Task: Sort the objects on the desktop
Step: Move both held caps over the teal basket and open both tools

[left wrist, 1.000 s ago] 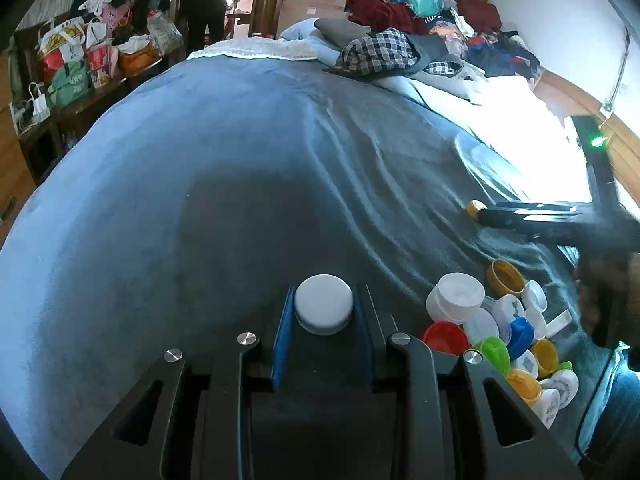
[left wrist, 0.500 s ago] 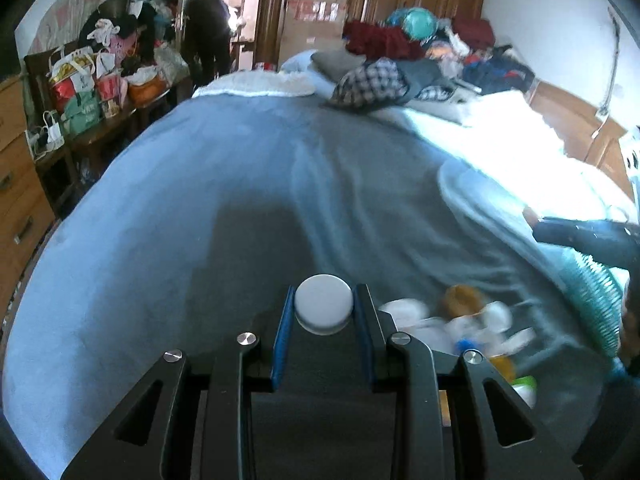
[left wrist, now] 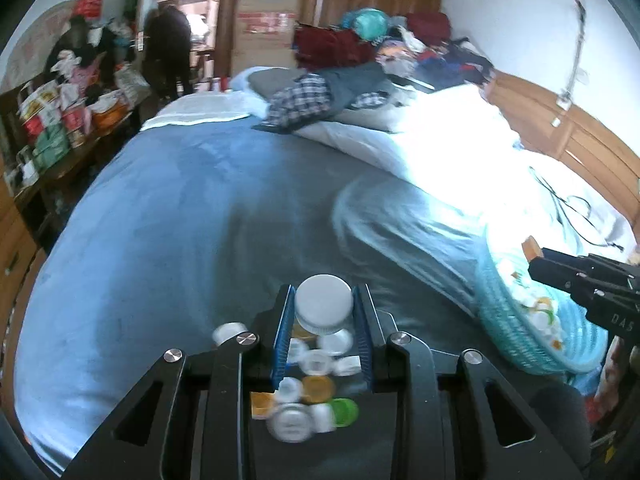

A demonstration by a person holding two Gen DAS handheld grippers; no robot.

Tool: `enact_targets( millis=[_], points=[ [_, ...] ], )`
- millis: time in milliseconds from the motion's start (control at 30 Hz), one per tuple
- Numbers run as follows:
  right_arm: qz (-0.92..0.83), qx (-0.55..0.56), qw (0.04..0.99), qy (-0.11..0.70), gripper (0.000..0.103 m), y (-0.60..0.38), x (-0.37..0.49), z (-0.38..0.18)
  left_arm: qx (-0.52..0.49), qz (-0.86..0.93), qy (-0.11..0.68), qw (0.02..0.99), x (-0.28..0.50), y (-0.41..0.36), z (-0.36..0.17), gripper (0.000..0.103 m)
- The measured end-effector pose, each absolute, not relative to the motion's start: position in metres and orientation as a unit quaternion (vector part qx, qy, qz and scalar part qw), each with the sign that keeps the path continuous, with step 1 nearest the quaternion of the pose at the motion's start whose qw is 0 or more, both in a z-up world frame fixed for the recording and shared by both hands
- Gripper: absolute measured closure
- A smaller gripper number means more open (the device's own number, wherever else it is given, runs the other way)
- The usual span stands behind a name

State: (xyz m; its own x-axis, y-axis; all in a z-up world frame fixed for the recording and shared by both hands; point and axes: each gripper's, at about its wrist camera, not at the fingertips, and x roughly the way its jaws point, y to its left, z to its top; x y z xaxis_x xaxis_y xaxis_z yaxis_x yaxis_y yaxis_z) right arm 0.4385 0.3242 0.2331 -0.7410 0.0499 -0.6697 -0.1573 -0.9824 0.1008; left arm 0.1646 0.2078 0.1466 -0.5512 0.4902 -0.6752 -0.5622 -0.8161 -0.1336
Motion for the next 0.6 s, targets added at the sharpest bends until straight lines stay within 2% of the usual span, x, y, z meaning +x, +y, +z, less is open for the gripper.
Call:
enact_targets(
  millis=[600],
  points=[
    [0.916,-0.35,0.155,0.12,0.073,0.439,0.53,0.26,-0.374,0.806,0.147,0.434,0.234,0.399,0.186,0.078]
  ],
)
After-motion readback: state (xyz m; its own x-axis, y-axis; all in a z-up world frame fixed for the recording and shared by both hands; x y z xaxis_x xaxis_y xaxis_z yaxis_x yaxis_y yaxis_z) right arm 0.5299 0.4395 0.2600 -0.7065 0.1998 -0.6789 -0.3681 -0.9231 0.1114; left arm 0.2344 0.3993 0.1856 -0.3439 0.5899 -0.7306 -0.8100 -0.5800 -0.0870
